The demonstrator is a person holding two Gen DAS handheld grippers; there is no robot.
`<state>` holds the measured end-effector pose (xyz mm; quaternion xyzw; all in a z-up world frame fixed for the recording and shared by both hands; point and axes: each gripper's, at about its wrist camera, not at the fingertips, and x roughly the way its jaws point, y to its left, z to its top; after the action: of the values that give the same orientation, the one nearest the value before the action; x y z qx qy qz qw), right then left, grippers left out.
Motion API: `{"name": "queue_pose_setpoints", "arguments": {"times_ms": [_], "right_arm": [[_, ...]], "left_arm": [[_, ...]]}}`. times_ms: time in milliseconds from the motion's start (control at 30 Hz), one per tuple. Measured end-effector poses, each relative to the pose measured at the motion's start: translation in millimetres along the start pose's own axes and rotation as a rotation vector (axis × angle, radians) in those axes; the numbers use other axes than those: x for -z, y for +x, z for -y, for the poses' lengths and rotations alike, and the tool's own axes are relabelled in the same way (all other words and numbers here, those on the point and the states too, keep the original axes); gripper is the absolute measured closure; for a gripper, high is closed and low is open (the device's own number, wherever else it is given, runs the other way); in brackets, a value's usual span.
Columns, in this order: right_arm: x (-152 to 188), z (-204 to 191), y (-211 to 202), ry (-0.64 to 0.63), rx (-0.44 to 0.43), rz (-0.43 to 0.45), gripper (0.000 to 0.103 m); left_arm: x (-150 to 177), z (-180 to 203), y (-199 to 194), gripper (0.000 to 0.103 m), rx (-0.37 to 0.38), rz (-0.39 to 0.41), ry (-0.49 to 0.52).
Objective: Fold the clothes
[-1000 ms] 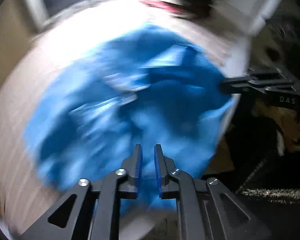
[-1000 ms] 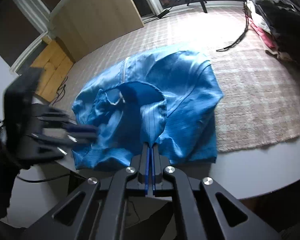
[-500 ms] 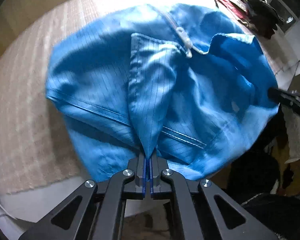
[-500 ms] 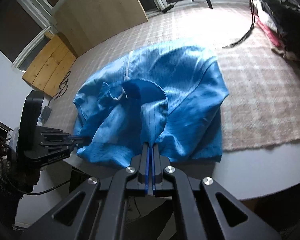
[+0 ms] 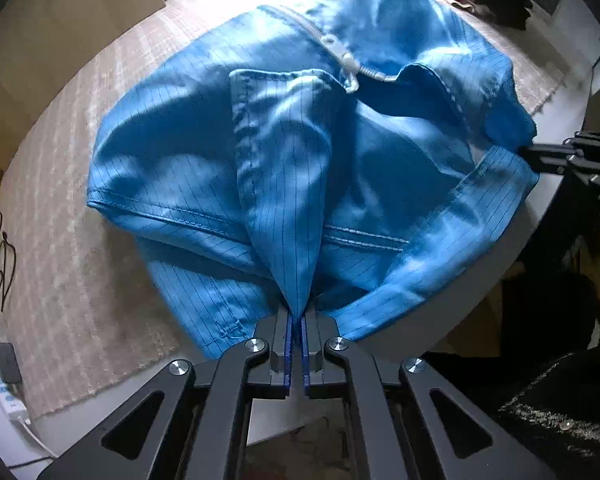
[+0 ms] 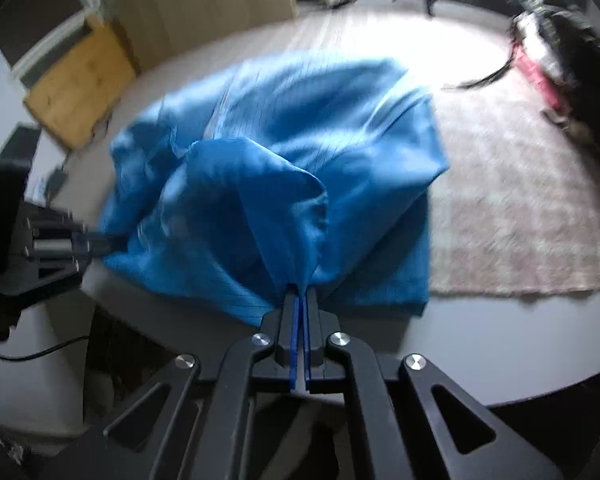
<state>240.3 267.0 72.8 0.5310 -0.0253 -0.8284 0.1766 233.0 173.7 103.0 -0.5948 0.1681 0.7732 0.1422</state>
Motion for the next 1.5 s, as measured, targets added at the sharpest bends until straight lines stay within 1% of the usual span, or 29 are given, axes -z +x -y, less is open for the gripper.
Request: {"name": "queue_pose_setpoints", "arguments": {"times_ms": [33,67,100,133,167,267,333,367,400,467,500,533,600,667,733,767,800,833,867,933,967,1033,1133,1233,1300,1333,1367,1433,1500], "right_arm": [[0.0,0.0,-2.0,-0.008,-0.007,-0.013,0.1],[0.2,1.1,-9.4,-0.019,-0.027,-0.019,0.099],[0.4,2.3,-16.7,-0.03,-0.046,-0.025,0.097],[0.4,4.3,-25.3,-0.041,-0.065,-0.027,0.087],[-0.4,9.4,-38.3,-0.052,-0.081,-0.014,0.078],[-9.2,19.9,-74.0,-0.111,-0.123,0.054,0.077],[-21.5,20.7,-84.8,-0.187,-0.147,0.082,0.076],[-27.5,17.4,-84.6,-0.227,-0.147,0.081,0.075],[-31.4,11.2,-82.1,-0.277,-0.151,0.076,0.073],[-38.5,-3.0,-71.5,-0.404,-0.116,0.081,0.057],[-40.4,-4.2,-66.6,-0.449,-0.096,0.084,0.055],[-45.5,-7.7,-58.5,-0.487,-0.091,0.074,0.055],[-55.7,-14.6,-42.3,-0.559,-0.082,0.055,0.055],[-66.5,-19.2,-25.9,-0.593,-0.091,0.033,0.055],[-74.1,-22.9,-15.3,-0.61,-0.119,0.003,0.055],[-77.6,-24.1,-10.6,-0.615,-0.134,-0.011,0.055],[-81.0,-22.2,-7.8,-0.604,-0.156,-0.025,0.055],[-87.5,-18.8,-4.8,-0.572,-0.194,-0.05,0.059],[-94.6,-14.0,1.2,-0.524,-0.226,-0.088,0.077],[-108.4,-3.3,12.8,-0.424,-0.286,-0.161,0.101],[-113.2,6.5,17.8,-0.363,-0.304,-0.187,0.101],[-121.9,25.1,26.3,-0.251,-0.338,-0.234,0.1],[-122.3,36.6,19.7,-0.233,-0.385,-0.246,0.098],[-122.0,31.2,12.5,-0.3,-0.418,-0.242,0.097],[-123.8,25.4,12.9,-0.348,-0.419,-0.251,0.097],[-125.1,22.7,13.5,-0.372,-0.421,-0.257,0.096],[-128.2,20.3,15.7,-0.392,-0.426,-0.266,0.091],[-134.5,15.5,20.2,-0.433,-0.437,-0.284,0.084],[-141.3,12.5,25.1,-0.462,-0.462,-0.308,0.082]], "left_arm": [[-0.4,-1.8,-6.5,0.095,-0.004,0.01,0.003],[-0.6,-3.6,-13.3,0.089,-0.008,0.019,0.006],[1.3,-5.2,-21.9,0.077,-0.017,0.03,0.014],[3.5,-6.8,-31.1,0.071,-0.027,0.042,0.023],[7.5,-8.2,-44.5,0.07,-0.044,0.06,0.033],[11.9,-6.1,-71.2,0.072,-0.043,0.1,0.027],[5.2,2.6,-81.1,0.071,-0.025,0.129,0.031],[0.1,-3.5,-82.7,0.07,-0.028,0.135,0.046],[-0.1,4.2,-80.8,0.07,-0.029,0.134,0.057],[5.6,25.2,-78.4,0.071,0.006,0.131,0.045],[6.5,32.0,-79.4,0.071,0.029,0.133,0.04],[8.7,46.3,-87.8,0.071,0.054,0.148,0.03],[-3.1,57.6,-86.2,0.071,0.146,0.186,0.026],[-14.3,74.5,-82.8,0.071,0.231,0.22,0.032],[-21.8,87.7,-73.9,0.068,0.238,0.256,0.058],[-25.2,93.6,-69.0,0.069,0.242,0.271,0.069],[-25.2,93.6,-60.6,0.069,0.251,0.253,0.059],[-24.9,93.4,-51.9,0.069,0.262,0.233,0.05],[-21.3,92.2,-40.9,0.069,0.282,0.199,0.044],[-10.0,90.4,-21.9,0.07,0.288,0.135,0.051],[-5.4,88.1,-17.3,0.07,0.29,0.115,0.049],[-1.0,78.8,-19.4,0.07,0.313,0.115,0.006],[-3.7,71.3,-40.2,0.07,0.321,0.158,-0.062],[-13.8,71.2,-63.6,0.069,0.325,0.239,-0.121],[-25.2,72.3,-70.1,0.066,0.338,0.288,-0.174],[-29.8,72.9,-65.6,0.065,0.323,0.295,-0.209],[-34.4,73.4,-60.8,0.064,0.31,0.3,-0.245],[-43.6,71.8,-45.8,0.064,0.336,0.279,-0.341],[-48.0,73.2,-26.7,0.064,0.354,0.257,-0.444]]}}
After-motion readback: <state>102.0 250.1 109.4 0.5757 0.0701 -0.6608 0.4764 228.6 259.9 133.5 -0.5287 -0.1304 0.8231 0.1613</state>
